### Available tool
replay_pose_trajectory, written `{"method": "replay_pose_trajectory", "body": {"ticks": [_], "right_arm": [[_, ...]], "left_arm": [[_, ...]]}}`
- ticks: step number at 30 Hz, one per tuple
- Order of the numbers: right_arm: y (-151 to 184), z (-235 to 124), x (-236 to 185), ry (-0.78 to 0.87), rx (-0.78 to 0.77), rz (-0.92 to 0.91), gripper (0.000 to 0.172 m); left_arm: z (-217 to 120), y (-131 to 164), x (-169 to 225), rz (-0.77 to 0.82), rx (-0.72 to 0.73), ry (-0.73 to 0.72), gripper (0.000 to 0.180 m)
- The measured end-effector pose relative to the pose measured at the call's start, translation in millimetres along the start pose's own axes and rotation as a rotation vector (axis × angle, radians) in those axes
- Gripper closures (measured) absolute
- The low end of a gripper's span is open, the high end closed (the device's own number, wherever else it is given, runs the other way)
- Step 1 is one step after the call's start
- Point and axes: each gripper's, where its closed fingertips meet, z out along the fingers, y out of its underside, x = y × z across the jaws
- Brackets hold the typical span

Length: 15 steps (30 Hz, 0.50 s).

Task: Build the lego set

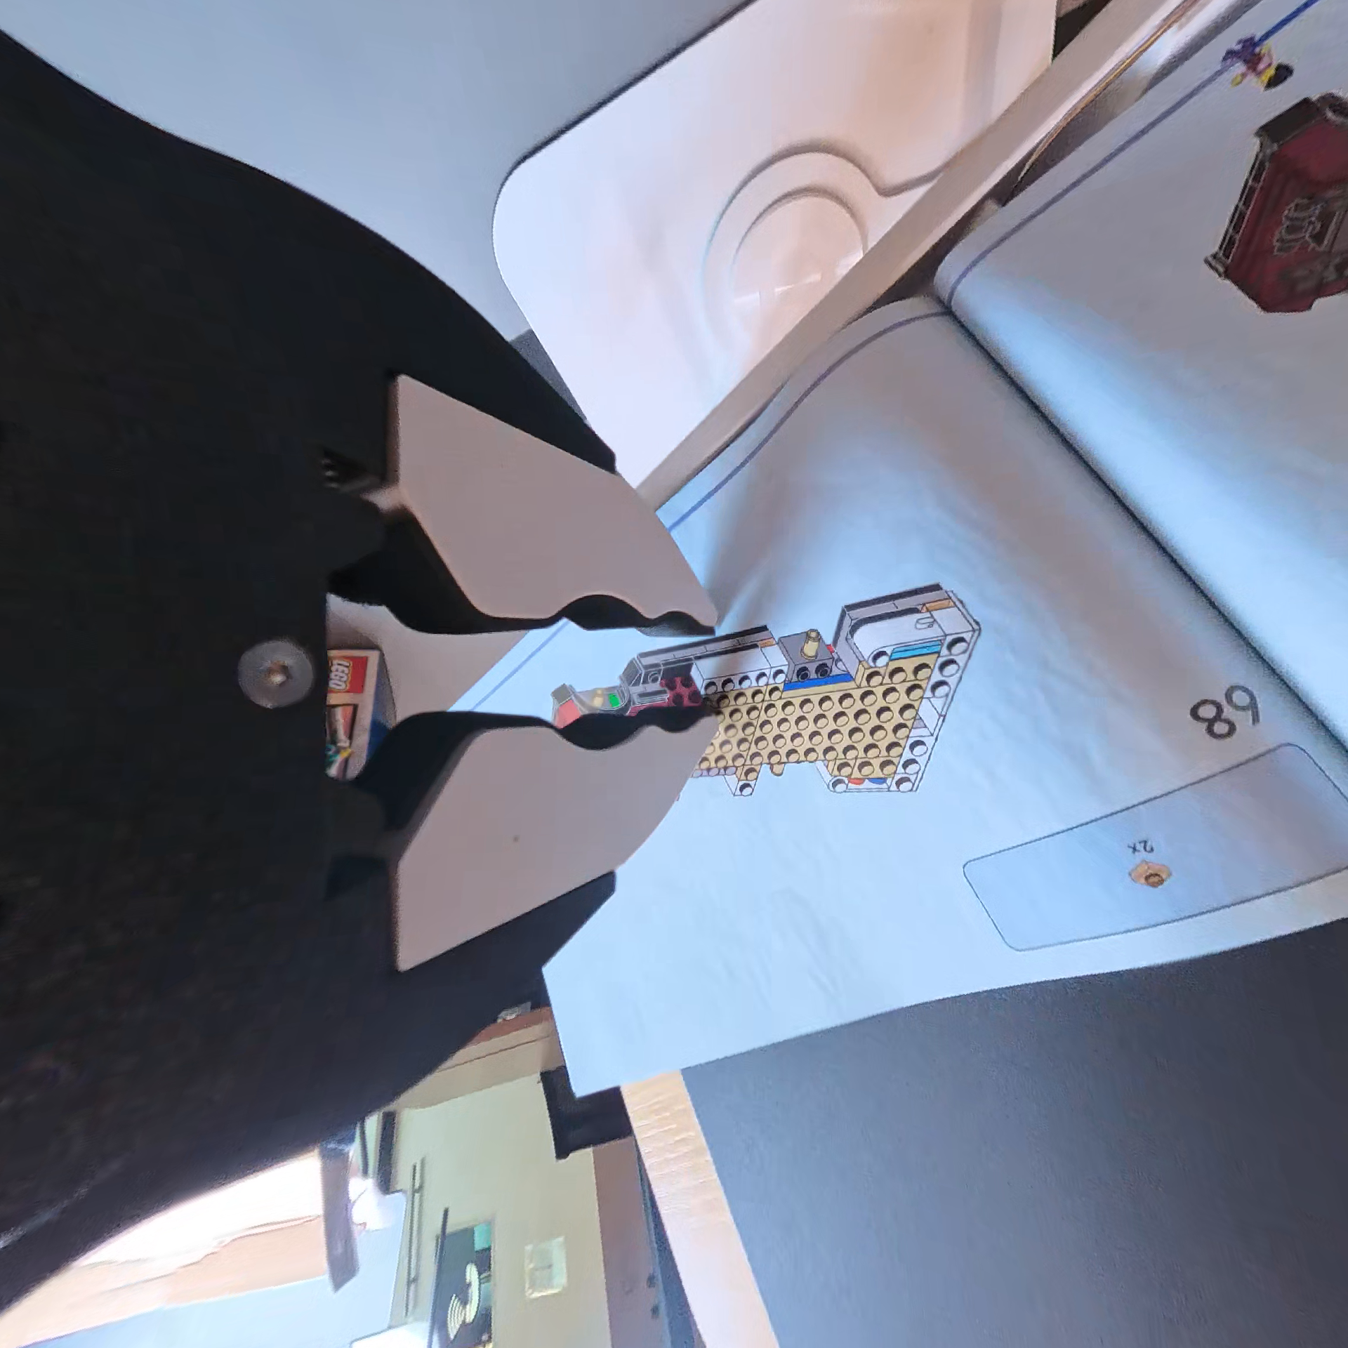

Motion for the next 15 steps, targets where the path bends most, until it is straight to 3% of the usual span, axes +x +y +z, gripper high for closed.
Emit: {"method": "replay_pose_trajectory", "body": {"ticks": [4, 9, 15], "right_arm": [[-9.2, 1.0, 7.8, 0.149, -0.019, -0.079, 0.167], [-66.1, -12.5, -27.9, -0.013, 0.194, -0.011, 0.161], [-71.1, 5.7, -32.3, 0.021, 0.132, -0.066, 0.160]], "left_arm": [[1.7, -0.2, -0.1, 0.020, 0.017, -0.015, 0.178], [-0.5, 1.6, 0.7, 0.015, 0.022, -0.003, 0.178], [-7.0, 3.5, -3.7, 0.019, 0.011, -0.032, 0.167]]}}
